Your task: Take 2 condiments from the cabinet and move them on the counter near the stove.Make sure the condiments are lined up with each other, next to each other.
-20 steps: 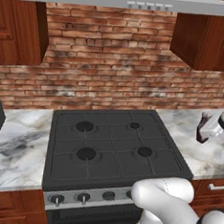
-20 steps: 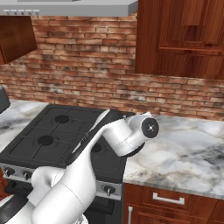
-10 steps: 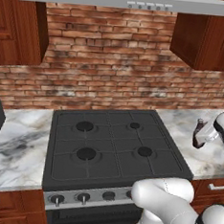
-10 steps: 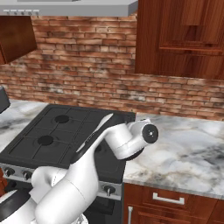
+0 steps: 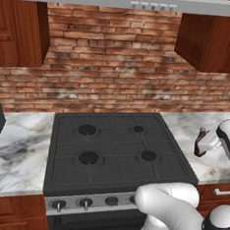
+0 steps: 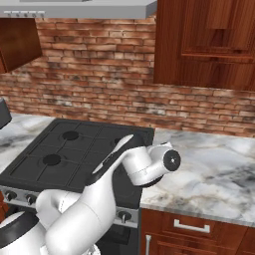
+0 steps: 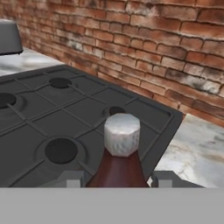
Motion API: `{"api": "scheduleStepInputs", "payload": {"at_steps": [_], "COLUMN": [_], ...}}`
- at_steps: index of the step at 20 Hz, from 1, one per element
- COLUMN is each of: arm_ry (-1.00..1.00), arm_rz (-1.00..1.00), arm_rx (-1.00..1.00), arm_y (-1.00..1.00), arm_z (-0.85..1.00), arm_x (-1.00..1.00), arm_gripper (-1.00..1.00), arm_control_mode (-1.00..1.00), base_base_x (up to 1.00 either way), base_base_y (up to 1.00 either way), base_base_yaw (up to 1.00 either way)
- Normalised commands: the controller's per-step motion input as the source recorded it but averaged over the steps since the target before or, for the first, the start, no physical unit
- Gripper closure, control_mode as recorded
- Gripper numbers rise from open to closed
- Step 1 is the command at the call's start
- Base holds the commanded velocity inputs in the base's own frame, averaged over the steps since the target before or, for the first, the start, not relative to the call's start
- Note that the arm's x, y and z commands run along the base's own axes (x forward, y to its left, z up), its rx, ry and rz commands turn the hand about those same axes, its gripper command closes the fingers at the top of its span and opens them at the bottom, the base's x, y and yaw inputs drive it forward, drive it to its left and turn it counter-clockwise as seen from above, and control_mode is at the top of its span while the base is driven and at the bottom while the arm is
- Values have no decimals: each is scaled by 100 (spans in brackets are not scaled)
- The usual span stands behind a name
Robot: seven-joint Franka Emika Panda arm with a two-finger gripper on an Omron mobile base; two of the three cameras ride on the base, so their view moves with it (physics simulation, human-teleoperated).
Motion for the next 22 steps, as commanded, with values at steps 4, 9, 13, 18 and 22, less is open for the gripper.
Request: {"api": "scheduleStepInputs", "payload": {"at_steps": [4, 9, 13, 18, 22], "arm_ry": [0, 0, 0, 0, 1], "arm_rz": [0, 0, 0, 0, 0], "arm_rx": [0, 0, 0, 2, 2], "arm_y": [-4, -8, -10, -13, -13], "arm_z": [-18, -15, -14, -17, -14], "arm_x": [3, 3, 4, 8, 12], "arm_gripper": [100, 100, 100, 100, 100], "arm_control_mode": [-100, -100, -100, -100, -100], "base_base_x": [0, 0, 0, 0, 0], "base_base_y": [0, 0, 0, 0, 0], "base_base_yaw": [0, 0, 0, 0, 0]}}
